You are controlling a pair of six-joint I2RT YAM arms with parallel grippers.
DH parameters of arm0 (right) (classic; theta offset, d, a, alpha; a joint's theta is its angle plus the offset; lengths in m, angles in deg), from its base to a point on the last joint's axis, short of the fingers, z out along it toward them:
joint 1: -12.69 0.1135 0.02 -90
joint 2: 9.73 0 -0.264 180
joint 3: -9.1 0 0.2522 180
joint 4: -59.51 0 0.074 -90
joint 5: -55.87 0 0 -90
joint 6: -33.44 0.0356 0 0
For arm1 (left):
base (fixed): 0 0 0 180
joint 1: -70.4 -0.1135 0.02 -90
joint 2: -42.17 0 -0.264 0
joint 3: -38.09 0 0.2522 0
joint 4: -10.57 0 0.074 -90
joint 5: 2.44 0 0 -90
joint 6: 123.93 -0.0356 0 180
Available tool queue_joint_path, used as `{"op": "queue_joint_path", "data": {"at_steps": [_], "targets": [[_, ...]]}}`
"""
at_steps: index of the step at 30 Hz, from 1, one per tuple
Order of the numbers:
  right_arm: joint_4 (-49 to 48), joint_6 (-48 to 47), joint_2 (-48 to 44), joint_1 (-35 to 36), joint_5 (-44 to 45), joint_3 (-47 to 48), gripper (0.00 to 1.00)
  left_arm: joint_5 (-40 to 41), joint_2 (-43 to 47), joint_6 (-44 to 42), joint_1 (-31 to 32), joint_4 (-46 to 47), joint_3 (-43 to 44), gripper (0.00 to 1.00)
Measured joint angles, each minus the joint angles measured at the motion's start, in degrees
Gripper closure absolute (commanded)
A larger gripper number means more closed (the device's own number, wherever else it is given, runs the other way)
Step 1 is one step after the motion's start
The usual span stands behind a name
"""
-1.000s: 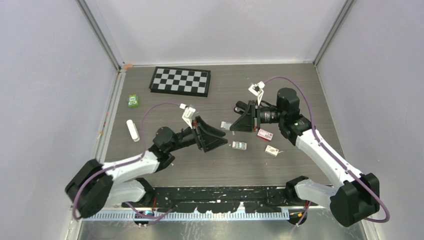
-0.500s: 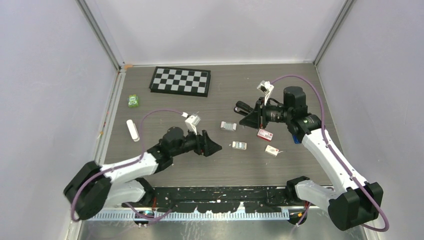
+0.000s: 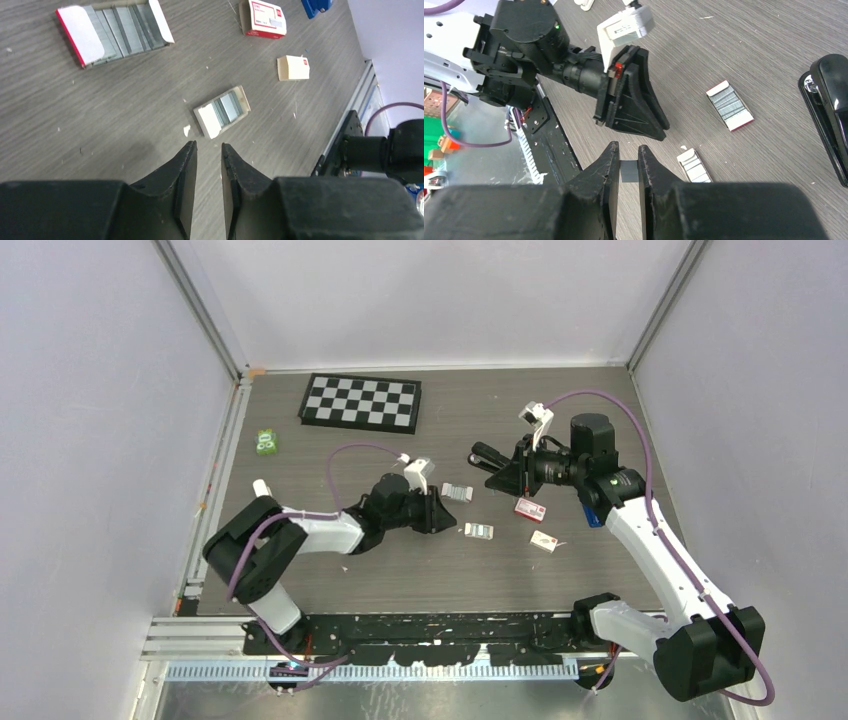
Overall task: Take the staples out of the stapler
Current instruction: Adjust the staple box at the center of the board.
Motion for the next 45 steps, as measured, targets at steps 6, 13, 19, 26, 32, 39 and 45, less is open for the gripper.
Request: {"op": "queue_joint_path", "data": {"at_steps": [6, 13, 19, 26, 32, 39, 45], "targets": [[0.07, -0.17, 0.0, -0.11, 0.22, 0.02, 0.92, 0.44, -6.08, -0.59, 0.22, -0.13, 5.46, 0.77], [0.07, -0.22, 0.0, -0.26, 0.24, 0.02, 0.92, -0.24, -11.69, -1.66, 0.35, -0.13, 11.54, 0.83], [0.07, -0.33, 0.02, -0.37, 0.22, 0.02, 0.92, -1.36, -15.8, -2.82, 0.94, -1.18, 14.99, 0.84], [0.07, -0.33, 0.02, -0.37, 0.22, 0.02, 0.92, -1.42, -19.21, -4.44, 1.22, -3.82, 19.23, 0.84], [0.07, -0.35, 0.02, -0.37, 0.2, 0.02, 0.92, -1.57, -20.9, -5.84, 1.25, -5.38, 21.27, 0.85], [0.09, -0.44, 0.04, -0.37, 0.2, 0.02, 0.91, -1.81, -21.18, -6.25, 1.27, -6.56, 21.29, 0.85], [0.15, -0.61, 0.5, -0.37, 0.15, 0.04, 0.91, -1.81, -21.09, -6.05, 1.27, -5.49, 19.98, 0.85]]}}
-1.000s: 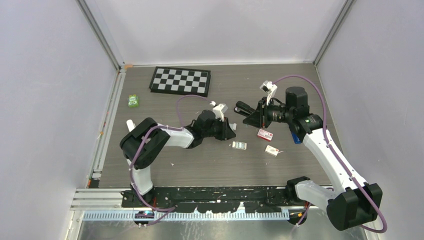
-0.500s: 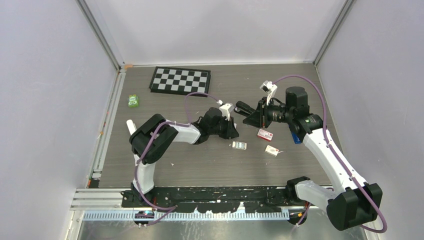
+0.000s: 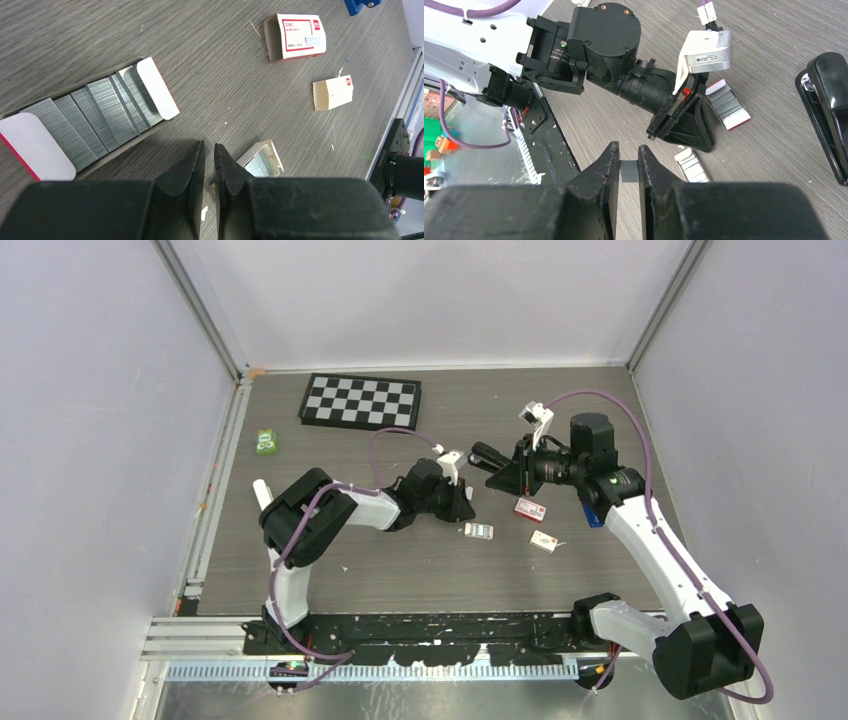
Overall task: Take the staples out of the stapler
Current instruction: Adjust the staple box at the center of the board.
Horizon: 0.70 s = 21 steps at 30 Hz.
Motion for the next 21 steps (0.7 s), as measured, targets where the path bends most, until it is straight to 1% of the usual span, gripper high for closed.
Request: {"op": "queue_joint_path", "data": {"at_steps": [8, 16, 21], "targets": [[0.04, -0.22, 0.31, -0.02, 0.07, 0.0, 0.91, 0.04, 1.4, 0.33, 0.0, 2.58, -3.19, 0.86], [0.31, -0.85, 3.3, 0.0, 1.25, 0.0, 0.91, 0.7, 4.72, 0.79, 0.48, 3.96, -8.02, 0.86], [0.39, -1.33, 4.52, 0.42, 2.21, 0.0, 0.91, 1.14, 5.35, 1.2, 0.94, 4.39, -9.01, 0.86]]}}
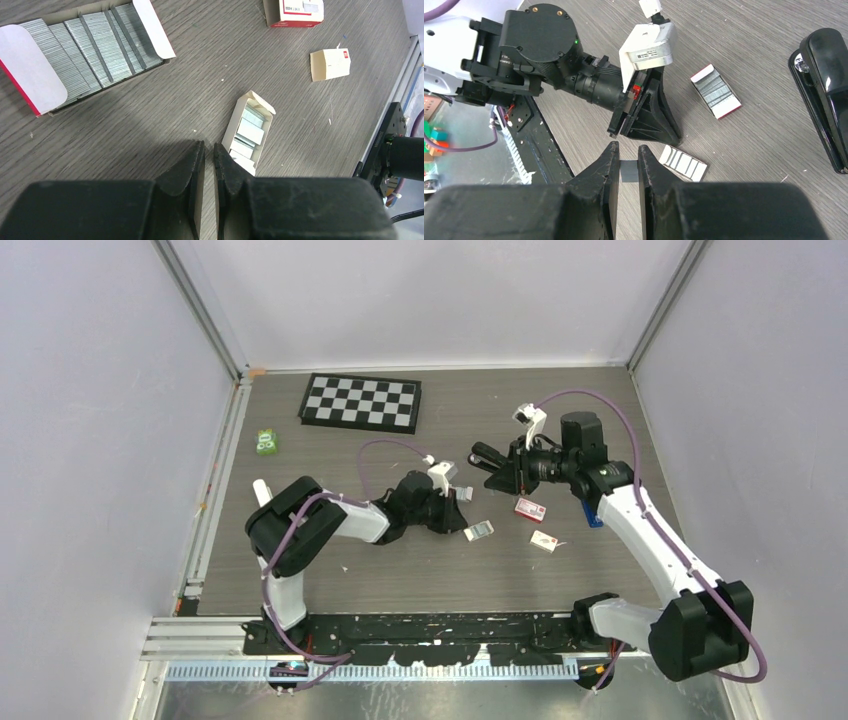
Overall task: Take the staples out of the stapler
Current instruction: Adjust the staple box at the center of the board.
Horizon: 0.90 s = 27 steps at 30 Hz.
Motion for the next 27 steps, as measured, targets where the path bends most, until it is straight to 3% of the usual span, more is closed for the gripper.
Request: {"op": "queue_joint_path", "data": {"at_steps": [8, 13, 21, 27], "targets": [[-0.09, -2.82, 3.3, 3.5, 3.45, -0.17, 0.91, 1.44, 1.81, 1.09, 0.42, 0.55, -2.38, 0.84], [-0.13, -4.66, 5.97, 6.8, 7.32, -0.79, 0.91, 5.53, 7.85, 1.46, 0.42, 0.15, -6.4, 0.82], [-1.79, -6.51, 9.7, 11.37, 14.56, -2.21, 0.91, 13.57, 26.16, 1.2, 0.42, -0.61, -15.43, 0.79], [-4.09, -6.6, 12.33, 15.37, 20.44, -3.98, 0.91, 18.58, 42.95, 1.03, 0.42, -7.56, -21.05, 0.79]]}}
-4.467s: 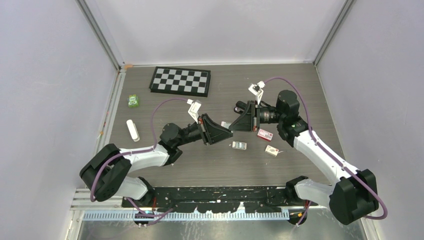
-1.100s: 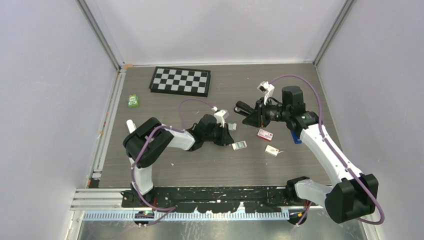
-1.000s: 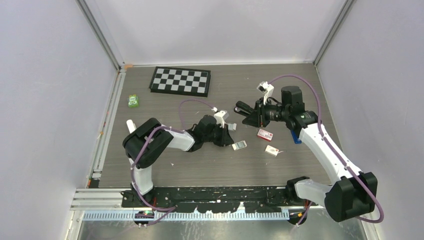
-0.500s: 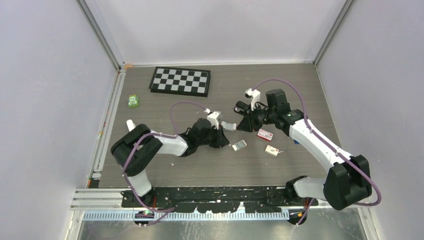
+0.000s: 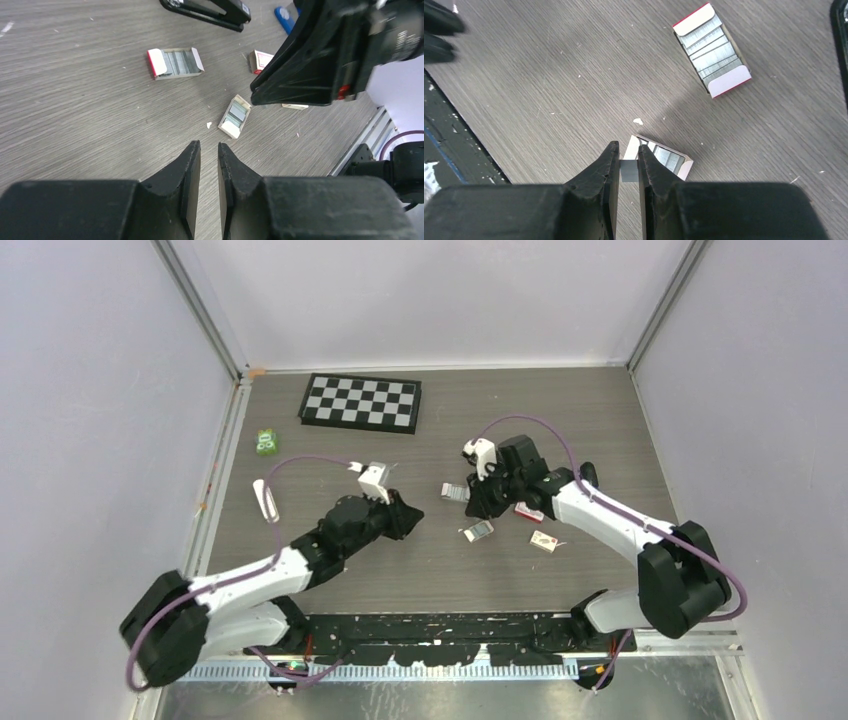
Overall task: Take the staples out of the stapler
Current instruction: Adjust the staple box at the center of the board, then place the staple in the staple box.
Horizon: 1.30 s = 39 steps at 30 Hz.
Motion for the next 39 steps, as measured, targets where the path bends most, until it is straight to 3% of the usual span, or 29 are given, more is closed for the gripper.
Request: {"op": "queue_joint_path", "data": {"at_steps": [8, 13, 39], "targets": [[-1.66, 0.74, 1.4, 3.91, 6.69, -1.88, 0.9, 4.7, 20.2, 1.75, 0.0, -10.23, -6.45, 0.81], [-2.89, 1.18, 1.01, 4.9, 10.21, -4.07, 0.9, 6.95, 28.24, 3.87, 0.0, -15.19, -9.77, 0.81], [-8.44, 7.54, 1.84, 5.77, 13.35, -6.75, 0.89, 7.3, 25.86, 6.08, 0.0, -15.82, -10.78, 0.82]]}}
